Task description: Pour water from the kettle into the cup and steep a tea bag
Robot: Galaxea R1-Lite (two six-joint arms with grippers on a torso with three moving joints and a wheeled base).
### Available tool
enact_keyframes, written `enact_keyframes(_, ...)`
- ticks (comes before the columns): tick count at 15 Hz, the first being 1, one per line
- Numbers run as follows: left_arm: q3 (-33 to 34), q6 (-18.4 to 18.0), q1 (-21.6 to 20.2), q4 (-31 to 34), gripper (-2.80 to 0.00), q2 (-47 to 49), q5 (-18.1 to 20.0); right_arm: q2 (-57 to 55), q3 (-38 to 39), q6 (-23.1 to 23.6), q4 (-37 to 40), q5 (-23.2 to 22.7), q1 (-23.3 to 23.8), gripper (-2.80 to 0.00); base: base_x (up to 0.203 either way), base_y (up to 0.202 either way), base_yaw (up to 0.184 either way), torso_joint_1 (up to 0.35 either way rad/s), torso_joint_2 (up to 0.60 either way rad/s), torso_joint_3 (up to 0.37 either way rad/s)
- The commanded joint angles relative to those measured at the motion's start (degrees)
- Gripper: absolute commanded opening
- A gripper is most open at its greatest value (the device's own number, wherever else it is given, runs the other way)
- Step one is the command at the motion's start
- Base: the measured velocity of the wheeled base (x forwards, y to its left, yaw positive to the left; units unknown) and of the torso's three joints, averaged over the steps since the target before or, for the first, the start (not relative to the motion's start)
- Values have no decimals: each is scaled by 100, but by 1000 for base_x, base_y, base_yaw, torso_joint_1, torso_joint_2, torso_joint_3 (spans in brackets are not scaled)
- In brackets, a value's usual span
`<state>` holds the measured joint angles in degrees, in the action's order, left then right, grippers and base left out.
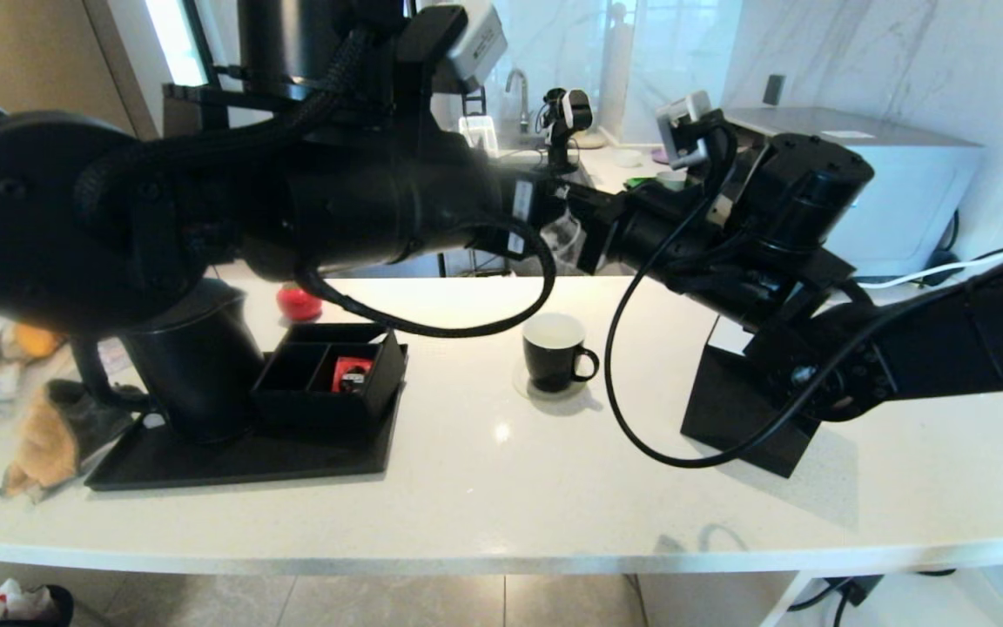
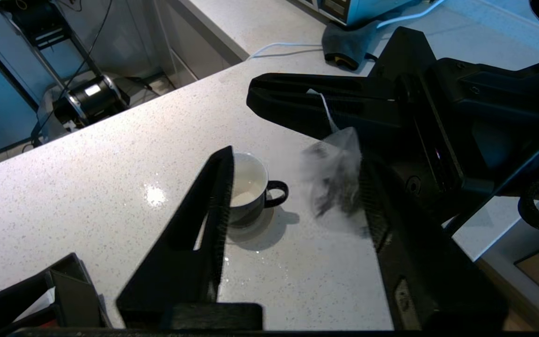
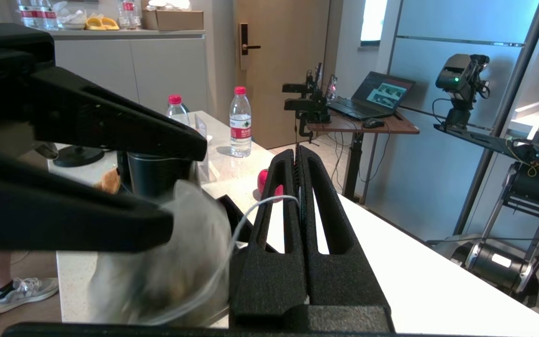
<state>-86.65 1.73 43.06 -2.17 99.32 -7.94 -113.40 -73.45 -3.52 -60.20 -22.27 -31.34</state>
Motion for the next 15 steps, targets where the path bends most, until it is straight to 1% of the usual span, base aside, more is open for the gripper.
enact_keyframes(1, 9, 3, -8, -3, 0, -9, -6, 11, 15, 1, -36, -14, 5, -280, 0, 0, 0, 0, 0, 0)
enact_keyframes(3, 17, 1, -8, -3, 0, -26, -43, 46, 44, 1, -21, -14, 22, -280, 0, 0, 0, 0, 0, 0)
enact_keyframes(6, 34, 1, -8, -3, 0, -45, -235, 98, 199, 13, -17, -5, 44, -280, 0, 0, 0, 0, 0, 0)
enact_keyframes(10, 26, -6, -1, 5, 0, -106, -244, 177, 580, 318, -47, -11, 118, -280, 0, 0, 0, 0, 0, 0)
enact_keyframes(15, 17, 3, 100, 6, 0, -200, -235, 213, 602, 326, -18, -11, 120, -280, 0, 0, 0, 0, 0, 0)
